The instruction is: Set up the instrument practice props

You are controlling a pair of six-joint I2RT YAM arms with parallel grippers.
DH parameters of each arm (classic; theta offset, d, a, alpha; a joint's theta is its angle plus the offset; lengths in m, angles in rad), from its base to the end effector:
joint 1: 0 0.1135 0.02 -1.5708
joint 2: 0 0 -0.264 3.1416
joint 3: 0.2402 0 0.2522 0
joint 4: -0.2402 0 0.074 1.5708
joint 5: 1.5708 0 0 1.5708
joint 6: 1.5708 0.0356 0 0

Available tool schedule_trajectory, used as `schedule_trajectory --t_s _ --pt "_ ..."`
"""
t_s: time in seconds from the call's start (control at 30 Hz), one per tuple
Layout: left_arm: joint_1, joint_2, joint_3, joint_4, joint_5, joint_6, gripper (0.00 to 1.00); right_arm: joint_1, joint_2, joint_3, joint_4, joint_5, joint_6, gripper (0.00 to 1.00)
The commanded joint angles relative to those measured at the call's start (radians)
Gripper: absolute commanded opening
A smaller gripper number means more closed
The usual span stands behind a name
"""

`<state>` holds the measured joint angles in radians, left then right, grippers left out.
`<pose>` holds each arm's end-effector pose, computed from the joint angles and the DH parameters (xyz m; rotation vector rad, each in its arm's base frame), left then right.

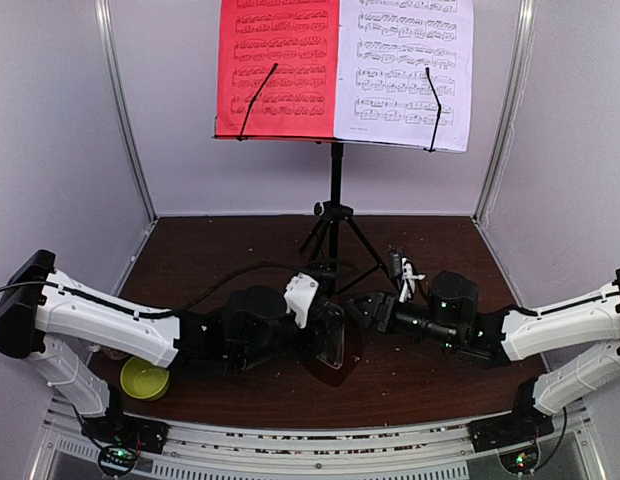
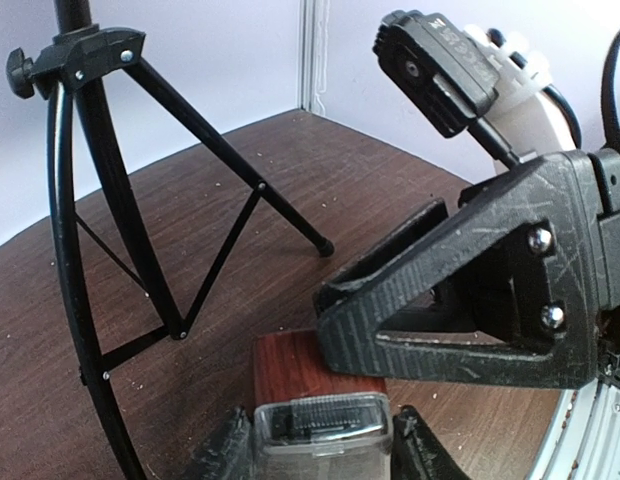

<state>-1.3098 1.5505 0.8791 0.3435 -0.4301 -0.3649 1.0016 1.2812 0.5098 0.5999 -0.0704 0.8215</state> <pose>0.1032 -0.3290 0.2378 0.6041 1.8395 -0.7379 0.1434 0.2287 0.2201 -0.2340 1.9458 1.3456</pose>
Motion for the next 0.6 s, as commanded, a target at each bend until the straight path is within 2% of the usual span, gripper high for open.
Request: schedule_trajectory --t_s 0.0,0.07,0.17,0.57 --pt "0.002 -0.008 0.004 0.018 0.024 0.012 0.28 -0.008 0.026 -0.046 -0.059 0.022 0.007 0.59" --pt "0.002 -0.018 -0.015 0.025 0.028 0.012 0.22 -0.009 0.027 -0.066 -0.055 0.023 0.012 0.59" --pt "-0.004 -0.026 -0.044 0.051 0.038 0.018 0.17 -0.008 0.037 -0.103 -0.042 0.031 0.025 0.57" --pt "-0.075 0.0 -0.03 0.038 0.045 0.112 0.12 -0.011 0.114 -0.154 0.002 0.037 0.04 0.56"
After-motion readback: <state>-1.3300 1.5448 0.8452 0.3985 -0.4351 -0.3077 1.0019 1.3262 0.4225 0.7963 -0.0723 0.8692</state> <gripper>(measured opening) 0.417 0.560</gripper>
